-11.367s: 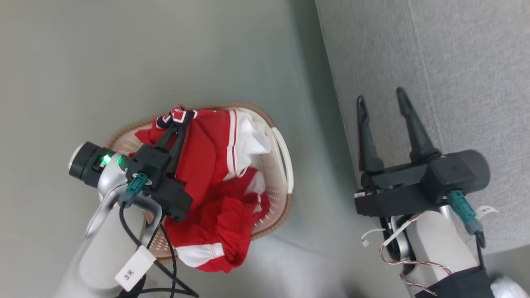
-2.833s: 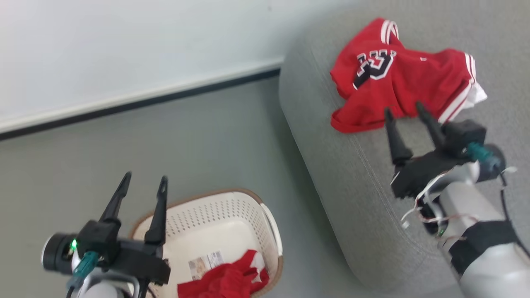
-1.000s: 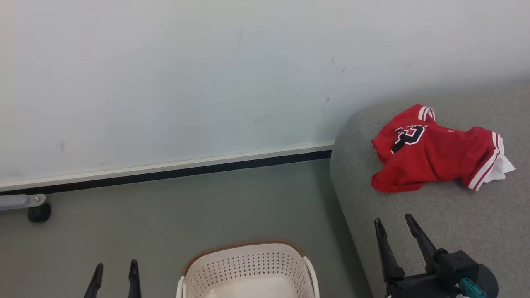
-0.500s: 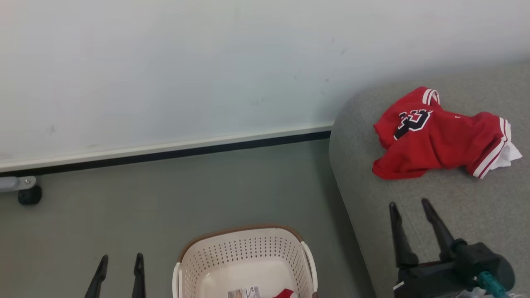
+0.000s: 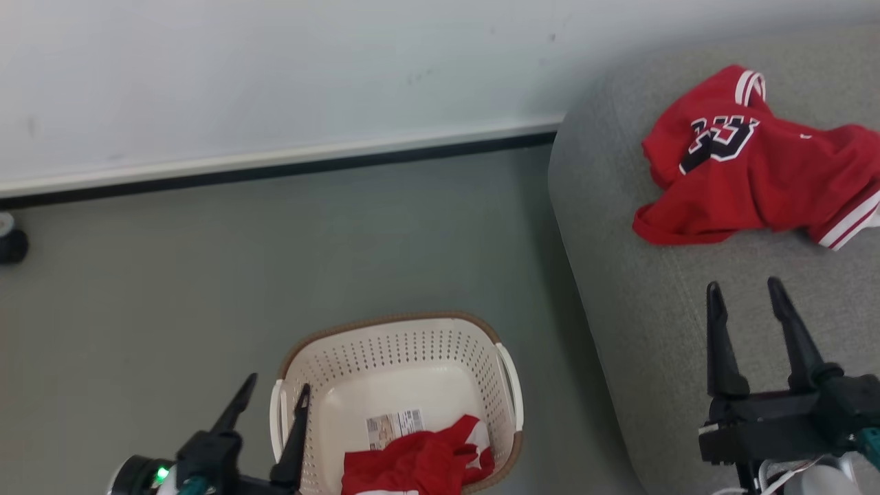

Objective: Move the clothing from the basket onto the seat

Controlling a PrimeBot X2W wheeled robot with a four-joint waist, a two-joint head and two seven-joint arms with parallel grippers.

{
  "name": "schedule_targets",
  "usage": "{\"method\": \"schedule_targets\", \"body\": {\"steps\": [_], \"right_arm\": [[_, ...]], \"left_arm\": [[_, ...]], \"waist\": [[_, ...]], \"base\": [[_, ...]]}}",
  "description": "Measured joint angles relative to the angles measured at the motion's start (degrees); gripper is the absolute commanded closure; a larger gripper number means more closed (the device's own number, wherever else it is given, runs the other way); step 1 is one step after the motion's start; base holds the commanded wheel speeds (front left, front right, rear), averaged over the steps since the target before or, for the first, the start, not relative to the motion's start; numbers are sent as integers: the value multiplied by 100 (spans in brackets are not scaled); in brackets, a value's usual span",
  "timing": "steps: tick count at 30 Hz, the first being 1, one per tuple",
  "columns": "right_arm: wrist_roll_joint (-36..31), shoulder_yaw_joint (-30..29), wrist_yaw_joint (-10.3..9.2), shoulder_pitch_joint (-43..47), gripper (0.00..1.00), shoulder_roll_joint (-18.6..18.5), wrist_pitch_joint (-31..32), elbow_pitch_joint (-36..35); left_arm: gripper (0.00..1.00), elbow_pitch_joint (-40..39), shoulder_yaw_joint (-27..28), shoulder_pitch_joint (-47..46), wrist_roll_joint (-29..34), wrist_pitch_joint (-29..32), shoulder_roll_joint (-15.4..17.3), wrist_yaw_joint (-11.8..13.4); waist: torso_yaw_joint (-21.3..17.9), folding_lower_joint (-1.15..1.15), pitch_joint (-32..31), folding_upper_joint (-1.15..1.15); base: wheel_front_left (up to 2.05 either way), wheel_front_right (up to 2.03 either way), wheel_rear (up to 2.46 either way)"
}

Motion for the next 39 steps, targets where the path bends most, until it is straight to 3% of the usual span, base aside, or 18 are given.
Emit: {"method": "schedule_targets", "body": {"steps": [15,39], "right_arm": [[-372,-255,0,-714,0,30,-16,-609],[-725,-261,0,-1872,0,341,-19,-1048]], "left_arm": [[0,1341,-1088,-1218,677,664,-318,-479],[0,2417,-1901,-2543,995,1076,-244,-737]], "waist": [[-328,0,1164,0],[-590,0,3012,0]], "base": [[0,0,0],[0,0,0]]}}
